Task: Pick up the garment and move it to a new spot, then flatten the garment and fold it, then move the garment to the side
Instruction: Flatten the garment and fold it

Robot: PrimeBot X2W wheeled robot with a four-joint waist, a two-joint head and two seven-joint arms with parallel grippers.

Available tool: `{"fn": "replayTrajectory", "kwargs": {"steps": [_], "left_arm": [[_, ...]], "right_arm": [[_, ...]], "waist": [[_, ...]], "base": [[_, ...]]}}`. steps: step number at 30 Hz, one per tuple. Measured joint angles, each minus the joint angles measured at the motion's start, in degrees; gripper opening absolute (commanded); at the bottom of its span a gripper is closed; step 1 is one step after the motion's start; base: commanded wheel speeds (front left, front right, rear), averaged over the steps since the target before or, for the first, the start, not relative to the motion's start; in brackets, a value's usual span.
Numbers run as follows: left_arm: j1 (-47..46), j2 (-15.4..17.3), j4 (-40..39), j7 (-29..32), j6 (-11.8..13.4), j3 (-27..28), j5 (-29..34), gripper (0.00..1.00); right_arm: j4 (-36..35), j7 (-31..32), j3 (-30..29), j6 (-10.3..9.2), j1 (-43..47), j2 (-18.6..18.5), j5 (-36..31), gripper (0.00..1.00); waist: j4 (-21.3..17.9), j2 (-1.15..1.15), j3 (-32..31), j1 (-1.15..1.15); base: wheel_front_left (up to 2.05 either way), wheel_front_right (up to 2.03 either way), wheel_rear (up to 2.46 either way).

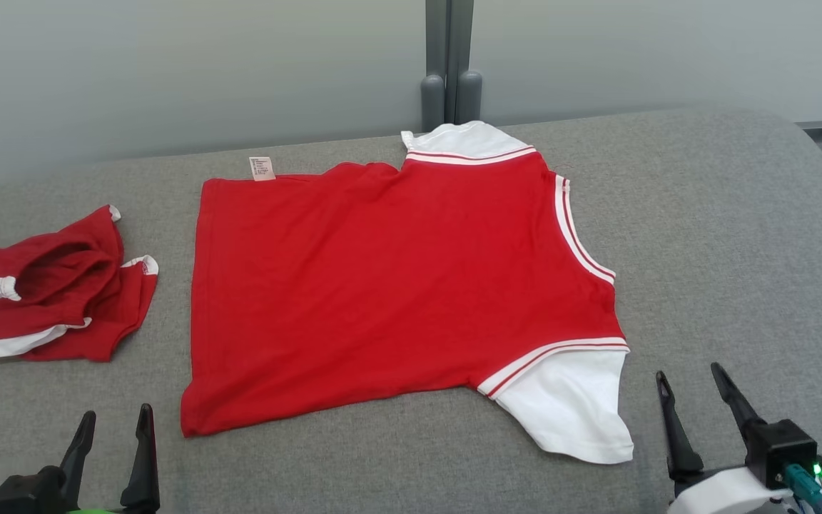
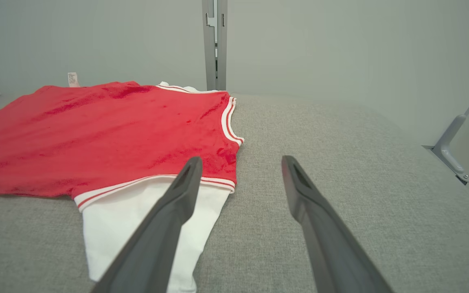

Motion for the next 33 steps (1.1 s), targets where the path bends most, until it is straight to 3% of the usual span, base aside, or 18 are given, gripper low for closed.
{"fn": "replayTrajectory", "kwargs": {"steps": [14,24,26,29,31,33], "left_arm": [[0.6,-1.7,0.0,0.0,-2.4,2.9,2.2,1.00],[0.4,-3.0,0.7,0.0,-3.6,3.1,3.5,1.00],[0.4,-3.1,0.9,0.0,-3.8,3.5,3.8,1.00],[0.4,-3.2,1.1,0.0,-3.9,3.8,3.9,1.00],[0.4,-3.3,1.2,0.0,-3.9,4.0,4.0,1.00],[0.4,-3.4,1.2,0.0,-4.0,4.2,4.1,1.00]], "right_arm": [[10.9,0.0,2.3,5.09,5.0,1.2,1.3,1.00],[14.8,0.0,2.4,7.20,-0.6,2.0,1.3,0.75],[16.0,0.0,2.5,7.91,-1.0,2.0,1.3,0.49],[17.5,0.0,2.5,8.01,-1.2,2.1,1.3,0.49],[18.4,0.0,2.5,8.40,-1.6,2.1,1.3,0.55],[18.6,0.0,2.5,8.42,-1.8,2.2,1.3,0.52]], "waist": [[0.4,0.00,1.6,0.00],[1.4,0.00,3.3,0.00],[1.6,0.00,3.5,0.00],[1.9,0.00,3.8,0.00],[2.1,0.00,4.1,0.00],[2.2,0.00,4.2,0.00]], "base": [[0.00,0.00,0.00],[0.00,0.00,0.00],[0.00,0.00,0.00],[0.00,0.00,0.00],[0.00,0.00,0.00],[0.00,0.00,0.00]]}}
